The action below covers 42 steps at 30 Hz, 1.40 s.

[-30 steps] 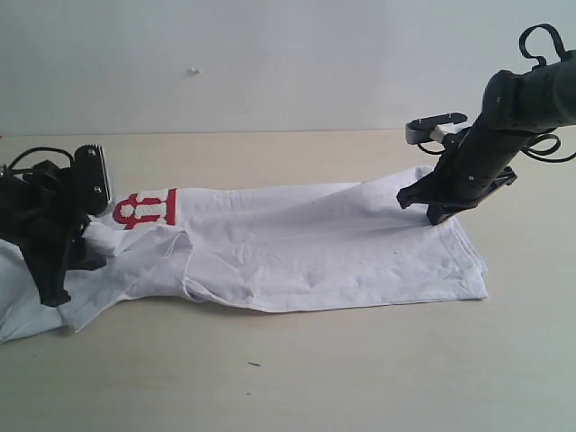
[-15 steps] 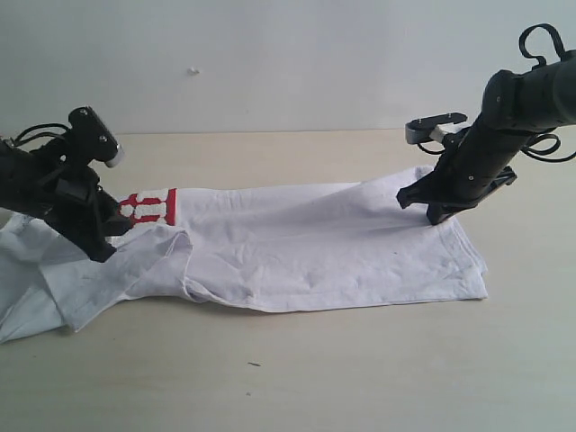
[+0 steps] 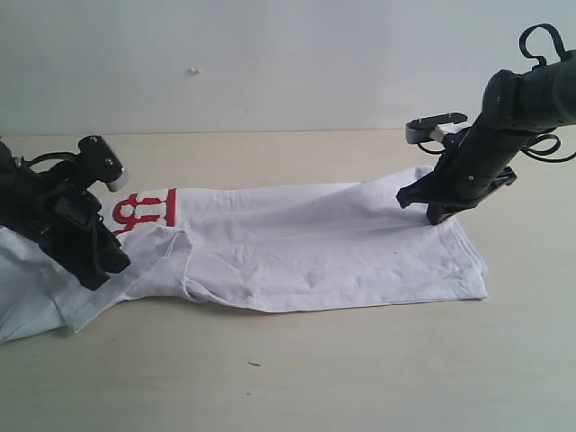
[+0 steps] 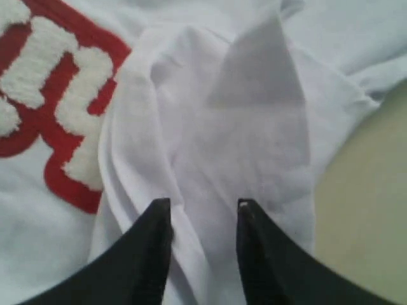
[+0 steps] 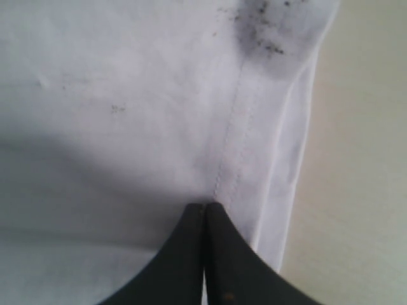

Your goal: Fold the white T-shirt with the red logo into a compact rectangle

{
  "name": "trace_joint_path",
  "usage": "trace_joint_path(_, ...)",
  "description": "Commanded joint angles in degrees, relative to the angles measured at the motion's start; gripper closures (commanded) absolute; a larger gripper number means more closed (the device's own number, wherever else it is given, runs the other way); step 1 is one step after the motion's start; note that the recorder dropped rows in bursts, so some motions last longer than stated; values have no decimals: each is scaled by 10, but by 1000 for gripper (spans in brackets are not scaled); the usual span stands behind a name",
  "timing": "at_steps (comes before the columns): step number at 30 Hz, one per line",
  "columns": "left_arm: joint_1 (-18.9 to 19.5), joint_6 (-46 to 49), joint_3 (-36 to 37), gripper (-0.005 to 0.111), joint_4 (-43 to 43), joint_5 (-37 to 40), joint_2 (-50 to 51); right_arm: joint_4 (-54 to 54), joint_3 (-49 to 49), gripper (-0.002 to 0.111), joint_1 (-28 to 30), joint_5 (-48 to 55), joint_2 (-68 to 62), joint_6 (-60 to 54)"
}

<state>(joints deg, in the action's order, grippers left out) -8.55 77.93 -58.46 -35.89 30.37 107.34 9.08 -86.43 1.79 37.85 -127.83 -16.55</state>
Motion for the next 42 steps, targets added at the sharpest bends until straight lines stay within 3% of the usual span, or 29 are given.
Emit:
trace_joint_path(1, 0, -62, -1, 72, 53, 11, -32, 8, 4, 108, 1, 15, -15, -4)
trace_joint_path(5, 0, -99, -1, 71, 54, -48, -68, 9, 4, 108, 1, 13, -15, -4)
trace_joint_path(12, 0, -100, -1, 57, 62, -48, -31, 15, 4, 108, 1, 15, -15, -10)
trace_joint_path(18, 0, -129, -1, 56, 86, -96, 4, 16, 4, 108, 1, 13, -15, -14)
trace_joint_path(26, 0, -126, -3, 58, 97, -72, 19, 16, 4, 108, 1, 13, -15, -14)
trace_joint_path(29, 0, -124, -16, 72, 98, -37, 18, 16, 4, 108, 1, 13, -15, -14)
trace_joint_path(33, 0, -123, -33, 105, 98, 0, 18, 16, 4, 108, 1, 12, -15, -14)
trace_joint_path(42, 0, -121, -43, 106, 113, 0, -4, 17, 4, 108, 1, 11, -15, -14)
